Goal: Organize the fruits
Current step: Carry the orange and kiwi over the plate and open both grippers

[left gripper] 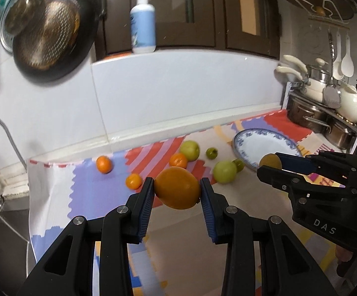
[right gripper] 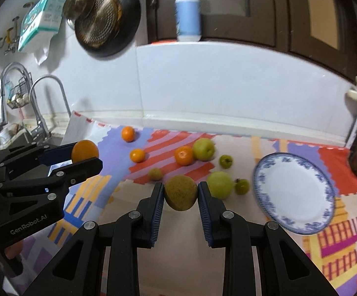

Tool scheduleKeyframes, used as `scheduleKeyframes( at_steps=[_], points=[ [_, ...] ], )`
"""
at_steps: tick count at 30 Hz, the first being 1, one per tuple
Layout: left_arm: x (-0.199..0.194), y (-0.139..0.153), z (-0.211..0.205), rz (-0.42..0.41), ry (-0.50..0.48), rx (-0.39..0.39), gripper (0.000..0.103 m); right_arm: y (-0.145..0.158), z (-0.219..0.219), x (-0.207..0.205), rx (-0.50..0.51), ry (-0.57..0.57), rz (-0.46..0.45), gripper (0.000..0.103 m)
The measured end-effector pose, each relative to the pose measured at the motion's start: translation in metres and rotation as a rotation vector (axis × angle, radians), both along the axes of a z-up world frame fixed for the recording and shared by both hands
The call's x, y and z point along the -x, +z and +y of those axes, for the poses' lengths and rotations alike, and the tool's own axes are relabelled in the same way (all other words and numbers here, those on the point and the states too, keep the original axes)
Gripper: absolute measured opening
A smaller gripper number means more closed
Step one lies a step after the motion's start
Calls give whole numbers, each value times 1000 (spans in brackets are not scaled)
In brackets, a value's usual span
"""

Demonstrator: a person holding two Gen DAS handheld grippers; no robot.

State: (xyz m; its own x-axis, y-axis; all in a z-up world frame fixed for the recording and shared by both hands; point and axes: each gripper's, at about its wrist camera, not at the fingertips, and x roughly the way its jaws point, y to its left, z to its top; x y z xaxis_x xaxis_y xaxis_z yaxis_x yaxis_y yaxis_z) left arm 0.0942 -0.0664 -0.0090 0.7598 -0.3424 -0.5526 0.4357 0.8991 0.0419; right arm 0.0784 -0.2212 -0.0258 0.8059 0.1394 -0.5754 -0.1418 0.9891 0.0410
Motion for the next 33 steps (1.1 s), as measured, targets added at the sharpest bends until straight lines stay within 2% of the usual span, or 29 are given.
scheduleKeyframes(
  at_steps=[15, 26, 33],
  points=[
    [11, 30, -78, -69, -80, 33, 37, 29, -72, 29, 22, -124, -73, 29],
    [3, 31, -137, -61, -119, 34, 37, 34, -127, 32, 49, -189, -90, 29],
    [-17, 23, -173, -45, -126, 19, 37, 29, -155, 22, 53, -219, -83, 29]
  ],
)
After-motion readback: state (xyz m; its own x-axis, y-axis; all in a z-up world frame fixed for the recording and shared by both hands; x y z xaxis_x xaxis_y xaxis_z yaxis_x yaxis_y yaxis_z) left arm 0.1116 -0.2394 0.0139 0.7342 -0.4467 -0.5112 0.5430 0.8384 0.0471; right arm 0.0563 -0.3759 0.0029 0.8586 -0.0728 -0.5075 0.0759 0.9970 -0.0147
